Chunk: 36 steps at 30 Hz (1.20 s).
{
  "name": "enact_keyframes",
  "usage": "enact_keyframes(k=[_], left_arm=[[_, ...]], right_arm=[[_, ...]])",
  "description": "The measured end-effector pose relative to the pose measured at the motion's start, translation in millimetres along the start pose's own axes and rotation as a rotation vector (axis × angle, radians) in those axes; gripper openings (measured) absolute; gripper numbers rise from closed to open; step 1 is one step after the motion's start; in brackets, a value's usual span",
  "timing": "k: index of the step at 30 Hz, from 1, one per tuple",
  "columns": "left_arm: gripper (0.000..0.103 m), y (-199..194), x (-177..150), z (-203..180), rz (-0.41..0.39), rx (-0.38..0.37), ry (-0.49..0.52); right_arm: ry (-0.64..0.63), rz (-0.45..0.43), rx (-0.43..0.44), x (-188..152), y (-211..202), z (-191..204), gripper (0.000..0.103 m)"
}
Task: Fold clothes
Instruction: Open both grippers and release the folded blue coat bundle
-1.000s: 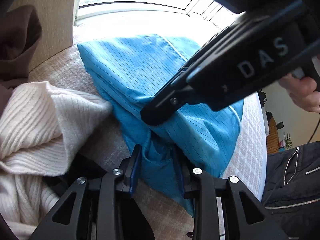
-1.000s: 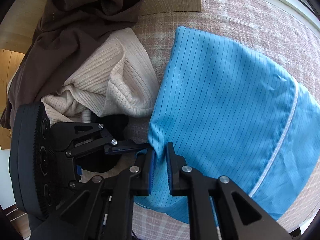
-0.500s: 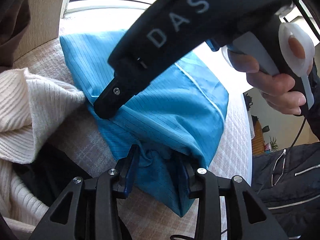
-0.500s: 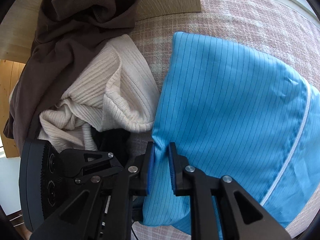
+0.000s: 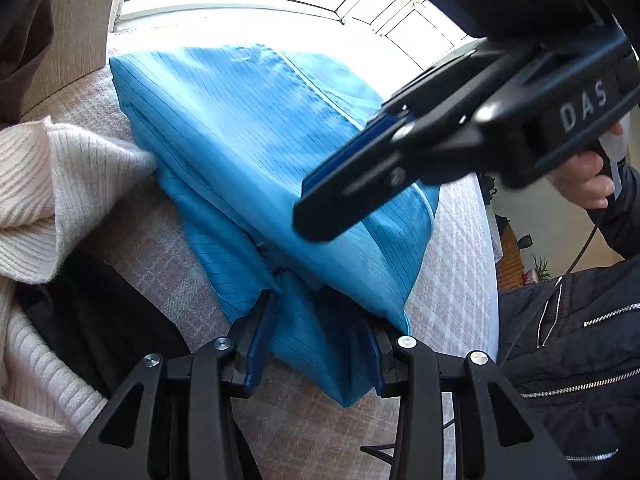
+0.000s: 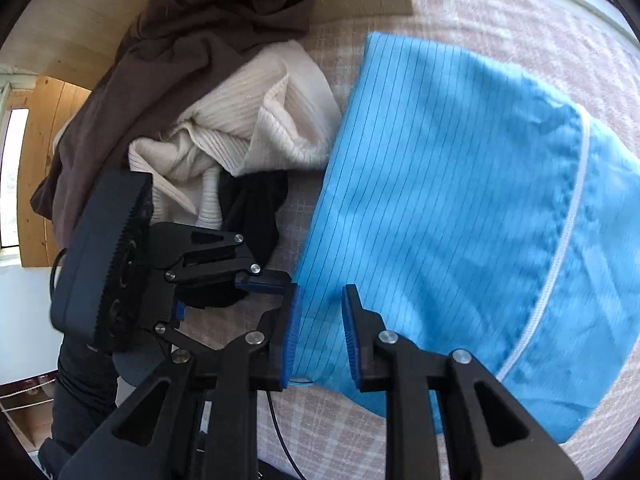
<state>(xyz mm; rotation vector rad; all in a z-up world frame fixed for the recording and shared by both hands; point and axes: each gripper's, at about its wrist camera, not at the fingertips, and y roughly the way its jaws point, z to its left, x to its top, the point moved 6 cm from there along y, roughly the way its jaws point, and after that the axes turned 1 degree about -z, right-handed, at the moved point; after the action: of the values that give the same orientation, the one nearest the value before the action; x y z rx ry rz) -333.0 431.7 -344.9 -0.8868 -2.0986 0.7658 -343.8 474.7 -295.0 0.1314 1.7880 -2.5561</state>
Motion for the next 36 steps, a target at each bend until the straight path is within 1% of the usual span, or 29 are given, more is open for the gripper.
enact_keyframes(k=[2, 4, 7, 9, 10, 13, 14, 15, 17, 18, 20, 21, 22, 23, 24, 25, 26, 27, 28, 30, 31, 32, 33, 34, 36], left_arm=[[0.037, 3.3, -7.8, -0.4, 0.016, 0.024, -0.006], [0.037, 1.9, -14.3, -2.2, 0.026, 0.041, -0.015], [0.037, -10.4, -23.0, -10.5, 0.028, 0.072, -0.016], [0.037, -23.2, -24.6, -21.1, 0.009, 0.085, -0.016], [0.037, -27.7, -23.0, -28.6, -0.003, 0.082, -0.011], [0.041, -28.7, -5.7, -60.7, -0.052, 0.021, 0.042], [0.041, -23.7, -2.0, -63.1, -0.049, 0.019, 0.053], [0.043, -17.4, -2.7, -56.5, -0.036, 0.030, 0.029], [0.042, -4.7, -4.3, -43.3, -0.010, 0.052, -0.017], [0.042, 1.5, -5.1, -36.7, 0.003, 0.064, -0.041], [0.038, 14.0, -6.7, -23.7, 0.030, 0.086, -0.087], [0.034, 20.3, -7.6, -17.2, 0.043, 0.097, -0.111], [0.034, 23.5, -8.6, -13.2, 0.053, 0.113, -0.130], [0.034, 20.2, -9.0, -14.0, 0.054, 0.145, -0.139], [0.035, 13.8, -7.0, -15.7, 0.036, 0.185, -0.144], [0.036, 5.8, -2.7, -17.7, 0.006, 0.210, -0.161], [0.036, -2.3, 3.7, -18.1, -0.026, 0.222, -0.199], [0.040, -9.4, 11.6, -17.1, -0.058, 0.230, -0.245], [0.045, -18.7, 18.9, -12.1, -0.083, 0.240, -0.288], [0.048, -44.3, 32.0, 12.0, -0.106, 0.265, -0.360], [0.048, -54.8, 39.1, 21.8, -0.108, 0.292, -0.384], [0.048, -61.2, 47.4, 27.7, -0.093, 0.346, -0.384], [0.048, -66.3, 53.9, 34.2, -0.076, 0.389, -0.387], [0.048, -69.0, 57.2, 41.8, -0.057, 0.411, -0.395], [0.048, -73.2, 63.0, 55.9, -0.020, 0.448, -0.413]], right_arm=[[-0.003, 0.012, -0.021, 4.6, 18.6, 0.0, 0.021], [0.008, -0.005, -0.039, 12.2, 26.2, -2.9, 0.021], [0.038, -0.020, -0.036, 20.9, 32.1, -10.3, 0.021], [0.057, -0.021, -0.024, 23.1, 33.7, -14.4, 0.021], [0.062, -0.023, -0.019, 23.4, 32.1, -14.5, 0.021], [0.083, -0.019, -0.015, 24.7, 31.3, -14.2, 0.021], [0.093, -0.016, -0.014, 25.3, 30.2, -14.2, 0.021], [0.090, -0.011, -0.010, 25.9, 31.6, -12.7, 0.021], [0.084, -0.014, 0.020, 25.7, 18.1, -11.5, 0.021], [0.089, -0.030, 0.048, 24.7, 6.2, -13.5, 0.021], [0.092, -0.090, 0.090, 19.0, -20.6, -21.1, 0.021], [0.091, -0.126, 0.115, 12.7, -37.0, -27.7, 0.021], [0.093, -0.160, 0.144, 4.3, -53.5, -36.4, 0.021], [0.095, -0.194, 0.172, -6.6, -70.4, -48.1, 0.027], [0.108, -0.233, 0.183, -18.9, -87.1, -64.1, 0.032], [0.127, -0.292, 0.161, -31.4, -105.2, -85.1, 0.043], [0.145, -0.350, 0.136, -44.0, -123.6, -106.1, 0.049], [0.153, -0.399, 0.087, -56.9, -143.2, -125.8, 0.051], [0.173, -0.407, 0.065, -64.5, -152.4, -144.7, 0.052], [0.215, -0.421, 0.021, -79.9, -171.0, -182.4, 0.053], [0.235, -0.428, 0.000, -87.6, -180.3, -201.2, 0.053], [0.253, -0.433, -0.021, -94.8, -188.5, -219.1, 0.053], [0.230, -0.406, -0.014, -94.0, -181.6, -224.0, 0.053], [0.208, -0.381, -0.009, -93.1, -175.0, -228.9, 0.053], [0.185, -0.373, -0.025, -85.9, -167.2, -234.4, 0.053]])
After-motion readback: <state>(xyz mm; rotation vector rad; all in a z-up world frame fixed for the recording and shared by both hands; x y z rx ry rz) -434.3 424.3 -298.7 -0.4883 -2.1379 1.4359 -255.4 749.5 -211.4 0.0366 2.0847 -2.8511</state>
